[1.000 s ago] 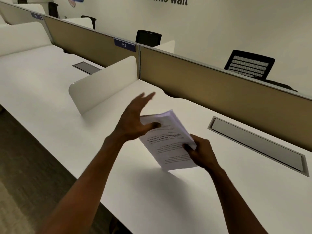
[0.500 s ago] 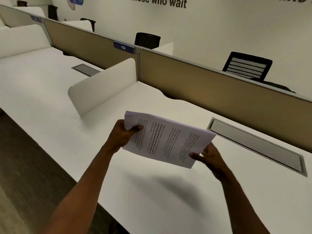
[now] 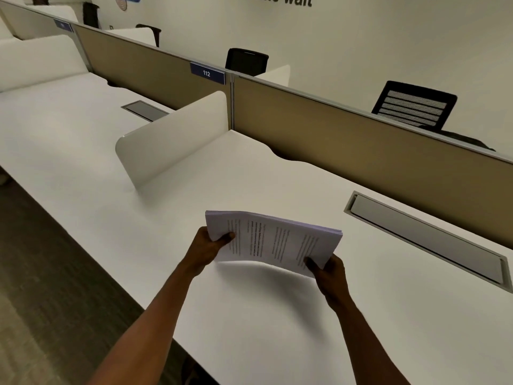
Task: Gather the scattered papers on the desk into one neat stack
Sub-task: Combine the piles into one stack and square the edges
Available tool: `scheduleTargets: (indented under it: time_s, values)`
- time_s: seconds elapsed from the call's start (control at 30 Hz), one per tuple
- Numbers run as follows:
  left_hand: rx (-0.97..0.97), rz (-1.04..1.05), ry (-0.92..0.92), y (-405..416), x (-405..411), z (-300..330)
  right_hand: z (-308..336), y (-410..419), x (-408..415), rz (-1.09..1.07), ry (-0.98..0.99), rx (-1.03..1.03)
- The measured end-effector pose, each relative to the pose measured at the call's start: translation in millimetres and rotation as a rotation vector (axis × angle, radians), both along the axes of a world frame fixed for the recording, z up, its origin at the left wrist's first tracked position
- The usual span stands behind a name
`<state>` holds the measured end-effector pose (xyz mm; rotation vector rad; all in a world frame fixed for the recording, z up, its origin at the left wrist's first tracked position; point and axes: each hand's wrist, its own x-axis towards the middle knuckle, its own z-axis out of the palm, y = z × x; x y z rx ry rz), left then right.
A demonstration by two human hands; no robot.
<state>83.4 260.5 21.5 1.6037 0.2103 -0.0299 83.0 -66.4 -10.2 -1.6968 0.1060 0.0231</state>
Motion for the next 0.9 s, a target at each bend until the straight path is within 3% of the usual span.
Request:
scheduleTargets:
  time_s: [0.2,0.33,0.47,0.53,0.6,0.7,0.9]
  values:
    - [0.017,-0.026,0.051,-6,0,-12,-4,1,-2,-0.006,0.029,-0.112]
    - [0.034,0.006,-0.058,2,5,15,22,-9,8,0.027,-0.02,-0.153]
    - [0.497,0.137,-0.326,15,21,60,70,-20,21,0.156,-0.107,-0.29]
    - [0.723,-0.032,-0.41,15,30,86,97,-19,31,0.245,-0.149,-0.352]
    - [0.841,-0.285,-0.35,6,40,105,124,-13,44,0.342,-0.166,-0.395]
    - [0.84,-0.466,-0.225,-3,52,117,156,0,68,0.453,-0.161,-0.449]
    - [0.512,-0.246,-0.166,16,64,113,199,18,108,0.549,-0.107,-0.287]
